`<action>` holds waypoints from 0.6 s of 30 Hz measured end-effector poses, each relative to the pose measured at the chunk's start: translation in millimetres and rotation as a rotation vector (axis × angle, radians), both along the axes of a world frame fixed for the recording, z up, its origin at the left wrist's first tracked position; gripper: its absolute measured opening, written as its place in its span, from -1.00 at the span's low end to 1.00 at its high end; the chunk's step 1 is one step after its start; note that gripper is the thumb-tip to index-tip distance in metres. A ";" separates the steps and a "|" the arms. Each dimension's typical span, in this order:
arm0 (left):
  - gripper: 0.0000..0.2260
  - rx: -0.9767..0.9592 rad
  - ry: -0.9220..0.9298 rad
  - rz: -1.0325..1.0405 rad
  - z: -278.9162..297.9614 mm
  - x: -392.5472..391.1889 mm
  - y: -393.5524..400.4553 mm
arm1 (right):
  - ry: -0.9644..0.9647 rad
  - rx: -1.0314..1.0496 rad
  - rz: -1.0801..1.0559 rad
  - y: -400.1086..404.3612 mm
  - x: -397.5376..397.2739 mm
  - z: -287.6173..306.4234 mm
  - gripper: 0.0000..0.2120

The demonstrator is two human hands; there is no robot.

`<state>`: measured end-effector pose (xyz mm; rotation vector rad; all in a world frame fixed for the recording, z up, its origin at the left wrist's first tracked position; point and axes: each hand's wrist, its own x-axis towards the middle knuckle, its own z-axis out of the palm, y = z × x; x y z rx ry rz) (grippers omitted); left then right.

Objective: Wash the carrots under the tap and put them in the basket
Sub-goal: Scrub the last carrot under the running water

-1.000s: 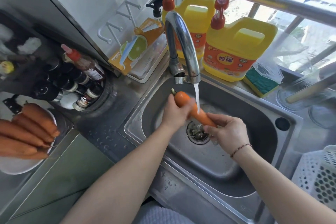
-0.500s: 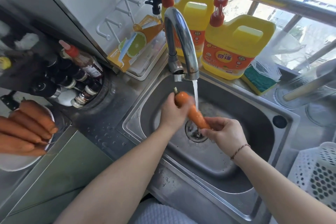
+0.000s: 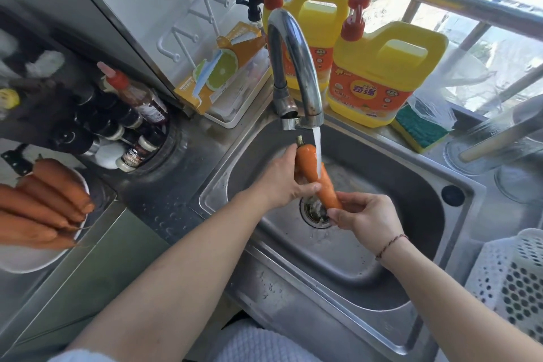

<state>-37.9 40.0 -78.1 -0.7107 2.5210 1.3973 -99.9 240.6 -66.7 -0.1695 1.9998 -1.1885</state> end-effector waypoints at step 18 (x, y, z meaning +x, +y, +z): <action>-0.78 0.751 0.167 0.683 6.7 -8.6 3.6 | 0.165 -0.024 -0.076 0.1 13.4 0.5 -0.60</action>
